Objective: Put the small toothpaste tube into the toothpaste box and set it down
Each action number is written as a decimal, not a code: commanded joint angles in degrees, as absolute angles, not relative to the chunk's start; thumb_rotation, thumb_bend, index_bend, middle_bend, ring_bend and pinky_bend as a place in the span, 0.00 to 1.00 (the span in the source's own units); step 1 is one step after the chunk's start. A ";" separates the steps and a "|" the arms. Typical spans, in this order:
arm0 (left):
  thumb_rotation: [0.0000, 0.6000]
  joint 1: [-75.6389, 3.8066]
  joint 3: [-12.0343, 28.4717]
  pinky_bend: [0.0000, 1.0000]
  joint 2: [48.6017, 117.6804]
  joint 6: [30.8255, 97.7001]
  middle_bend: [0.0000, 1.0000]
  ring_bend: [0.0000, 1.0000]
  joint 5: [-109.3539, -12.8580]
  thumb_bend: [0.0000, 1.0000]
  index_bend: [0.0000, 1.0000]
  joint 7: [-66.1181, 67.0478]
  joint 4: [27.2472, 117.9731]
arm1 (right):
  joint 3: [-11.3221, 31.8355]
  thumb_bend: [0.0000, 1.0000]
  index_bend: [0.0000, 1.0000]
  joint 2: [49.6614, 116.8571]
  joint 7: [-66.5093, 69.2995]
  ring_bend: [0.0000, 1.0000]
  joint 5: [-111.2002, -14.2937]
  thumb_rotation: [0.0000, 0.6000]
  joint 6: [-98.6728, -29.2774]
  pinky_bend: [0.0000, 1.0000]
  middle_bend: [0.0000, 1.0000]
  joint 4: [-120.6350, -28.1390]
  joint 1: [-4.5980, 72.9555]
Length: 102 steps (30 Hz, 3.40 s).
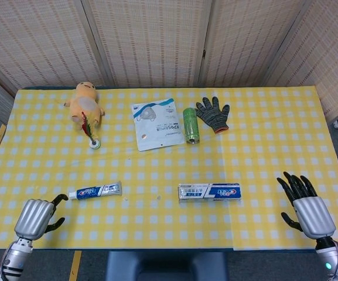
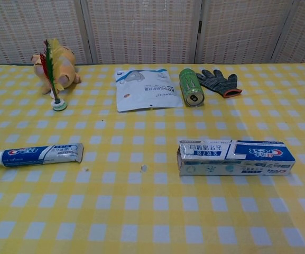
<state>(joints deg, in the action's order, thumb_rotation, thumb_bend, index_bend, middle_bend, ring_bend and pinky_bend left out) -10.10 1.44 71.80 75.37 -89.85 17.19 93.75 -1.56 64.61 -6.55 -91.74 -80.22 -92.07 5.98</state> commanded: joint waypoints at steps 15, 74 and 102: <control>1.00 -19.33 6.26 1.00 80.20 64.75 1.00 1.00 -78.57 0.27 0.38 20.93 87.61 | -0.66 0.31 0.00 65.06 -7.84 0.00 -88.45 1.00 -77.08 0.00 0.00 -92.09 7.25; 1.00 -30.68 6.59 1.00 91.96 57.93 1.00 1.00 -70.31 0.42 0.71 18.66 77.49 | 0.47 0.31 0.00 63.85 -5.96 0.00 -84.80 1.00 -77.35 0.00 0.00 -90.92 6.79; 1.00 -20.97 6.85 1.00 75.16 65.16 1.00 1.00 -79.52 0.52 0.81 -18.72 104.29 | 0.05 0.31 0.00 64.03 4.14 0.07 -86.41 1.00 -66.20 0.01 0.00 -90.60 13.81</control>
